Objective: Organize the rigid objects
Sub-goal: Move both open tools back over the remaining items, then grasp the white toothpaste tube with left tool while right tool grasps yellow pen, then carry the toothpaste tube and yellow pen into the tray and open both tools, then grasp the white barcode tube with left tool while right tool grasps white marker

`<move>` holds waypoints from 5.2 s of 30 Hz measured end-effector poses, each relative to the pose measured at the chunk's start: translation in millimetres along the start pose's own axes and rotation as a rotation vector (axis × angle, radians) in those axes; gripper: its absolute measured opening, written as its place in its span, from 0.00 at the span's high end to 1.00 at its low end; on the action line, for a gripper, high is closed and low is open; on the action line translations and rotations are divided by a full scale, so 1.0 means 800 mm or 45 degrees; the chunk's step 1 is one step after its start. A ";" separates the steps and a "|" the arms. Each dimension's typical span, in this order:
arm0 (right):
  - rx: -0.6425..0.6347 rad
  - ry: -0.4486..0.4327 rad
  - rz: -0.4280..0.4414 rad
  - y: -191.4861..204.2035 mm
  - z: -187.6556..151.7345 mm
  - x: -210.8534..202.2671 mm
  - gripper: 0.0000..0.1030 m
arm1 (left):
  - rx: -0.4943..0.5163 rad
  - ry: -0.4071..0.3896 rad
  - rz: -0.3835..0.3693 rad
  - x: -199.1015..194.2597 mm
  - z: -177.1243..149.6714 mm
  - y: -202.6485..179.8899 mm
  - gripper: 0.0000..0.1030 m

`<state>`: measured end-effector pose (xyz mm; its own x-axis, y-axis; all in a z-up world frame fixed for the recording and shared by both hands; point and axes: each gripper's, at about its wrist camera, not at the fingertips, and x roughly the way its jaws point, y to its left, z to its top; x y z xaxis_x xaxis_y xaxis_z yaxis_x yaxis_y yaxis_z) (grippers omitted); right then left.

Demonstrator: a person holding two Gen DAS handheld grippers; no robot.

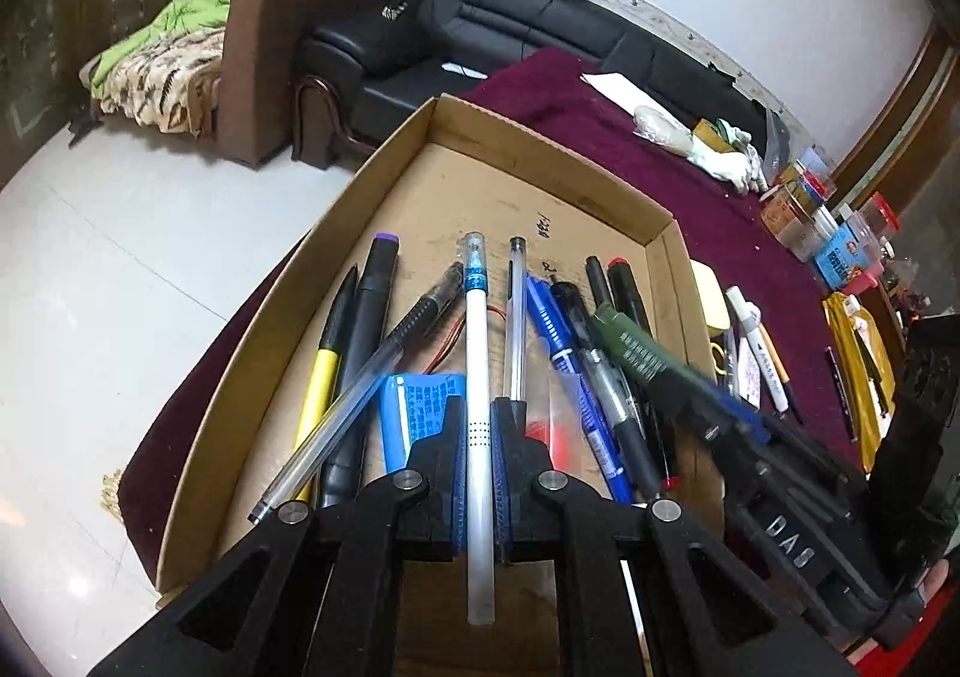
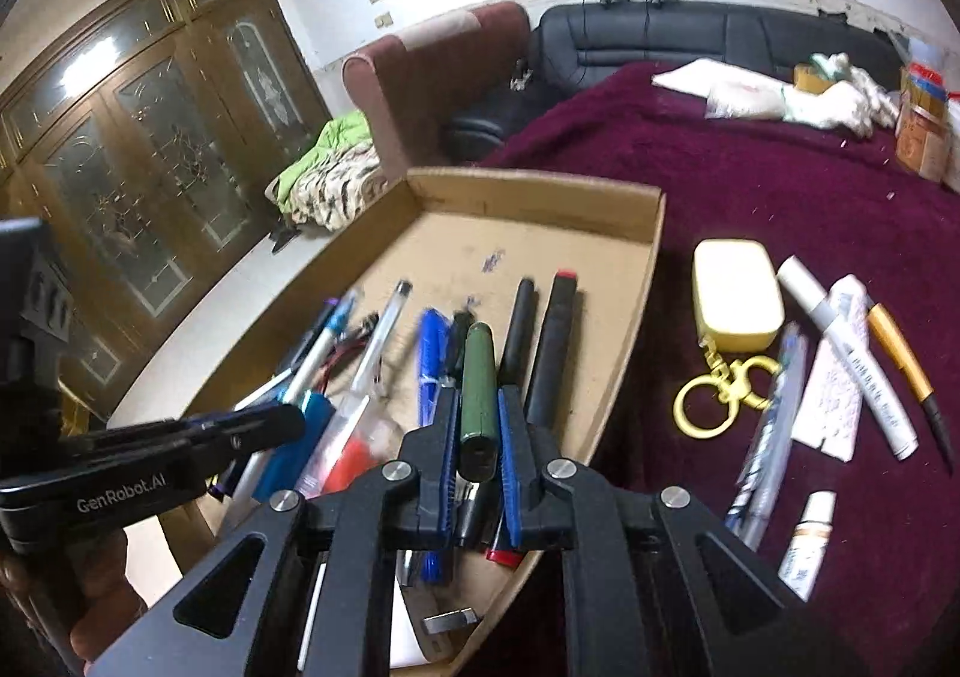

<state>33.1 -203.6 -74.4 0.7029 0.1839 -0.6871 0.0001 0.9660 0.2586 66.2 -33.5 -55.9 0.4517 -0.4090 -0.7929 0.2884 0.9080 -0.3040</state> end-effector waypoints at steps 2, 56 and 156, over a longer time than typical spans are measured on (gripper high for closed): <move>0.010 0.028 0.005 0.000 -0.006 0.005 0.87 | -0.008 -0.006 -0.002 0.000 0.000 0.001 0.90; 0.344 -0.168 -0.089 -0.227 -0.114 -0.180 0.61 | 0.166 0.243 -0.438 -0.009 -0.072 -0.203 0.85; 0.165 -0.109 0.225 -0.075 -0.034 -0.107 0.65 | 0.097 -0.105 -0.057 -0.059 -0.034 -0.080 0.52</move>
<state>-46.8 -272.3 -49.6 0.7576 0.3268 -0.5650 -0.0408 0.8876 0.4588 3.5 -69.6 -13.8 0.5040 -0.4581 -0.7322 0.3715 0.8803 -0.2951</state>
